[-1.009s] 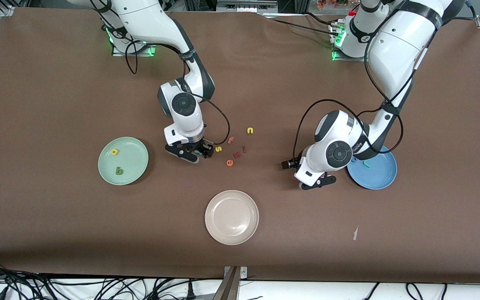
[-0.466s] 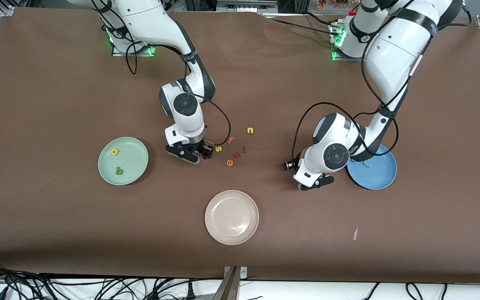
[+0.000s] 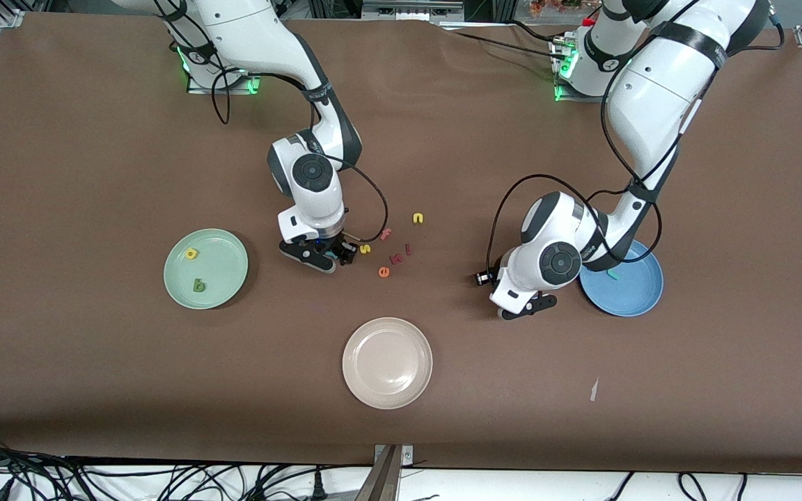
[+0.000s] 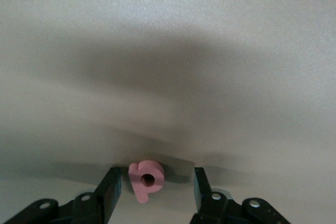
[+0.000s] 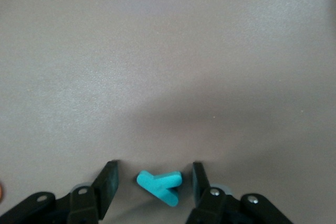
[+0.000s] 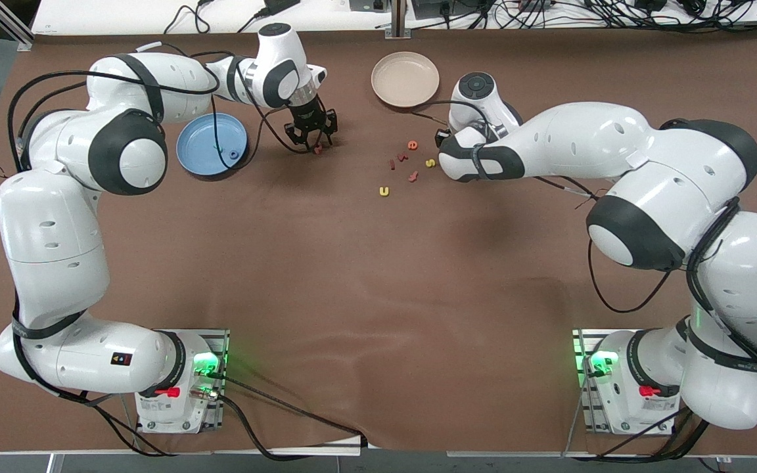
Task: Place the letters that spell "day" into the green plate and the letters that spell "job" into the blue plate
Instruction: 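Drop the y on the green plate while the left gripper drops the p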
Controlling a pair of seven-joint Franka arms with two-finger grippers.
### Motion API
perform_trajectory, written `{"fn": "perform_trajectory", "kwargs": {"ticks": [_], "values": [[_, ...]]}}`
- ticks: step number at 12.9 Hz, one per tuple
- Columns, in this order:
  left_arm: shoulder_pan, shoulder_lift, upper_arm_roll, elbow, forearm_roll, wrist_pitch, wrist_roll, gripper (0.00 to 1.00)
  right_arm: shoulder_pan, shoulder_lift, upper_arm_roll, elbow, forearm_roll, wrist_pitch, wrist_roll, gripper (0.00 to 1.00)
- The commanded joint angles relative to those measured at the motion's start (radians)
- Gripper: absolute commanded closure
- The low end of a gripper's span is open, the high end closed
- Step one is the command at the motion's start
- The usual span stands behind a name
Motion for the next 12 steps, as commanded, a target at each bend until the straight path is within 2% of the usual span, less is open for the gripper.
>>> {"fn": "perform_trajectory", "kwargs": {"ticks": [1,4,7,9,10,12], "values": [[-0.011,0.004,0.011,0.003,0.013,0.013,-0.013,0.52,0.020,0.020,-0.011,0.010,-0.002,0.002,0.020,0.39],[-0.013,0.002,0.012,0.002,0.056,0.011,-0.015,0.68,0.020,0.020,-0.013,0.008,-0.002,0.002,0.010,0.47],[-0.011,0.002,0.012,0.005,0.057,0.010,-0.012,0.80,0.020,0.020,-0.013,0.007,-0.002,0.002,0.010,0.57],[-0.005,-0.006,0.012,0.006,0.057,0.000,-0.006,0.81,0.020,0.018,-0.011,0.005,-0.002,0.002,0.008,0.62],[0.001,-0.013,0.012,0.006,0.057,-0.009,0.001,0.81,0.020,0.020,-0.012,0.005,-0.002,0.002,0.006,0.69],[0.010,-0.032,0.014,0.021,0.059,-0.085,0.036,0.81,0.020,0.018,-0.013,0.005,-0.003,0.002,0.003,0.74]]}}
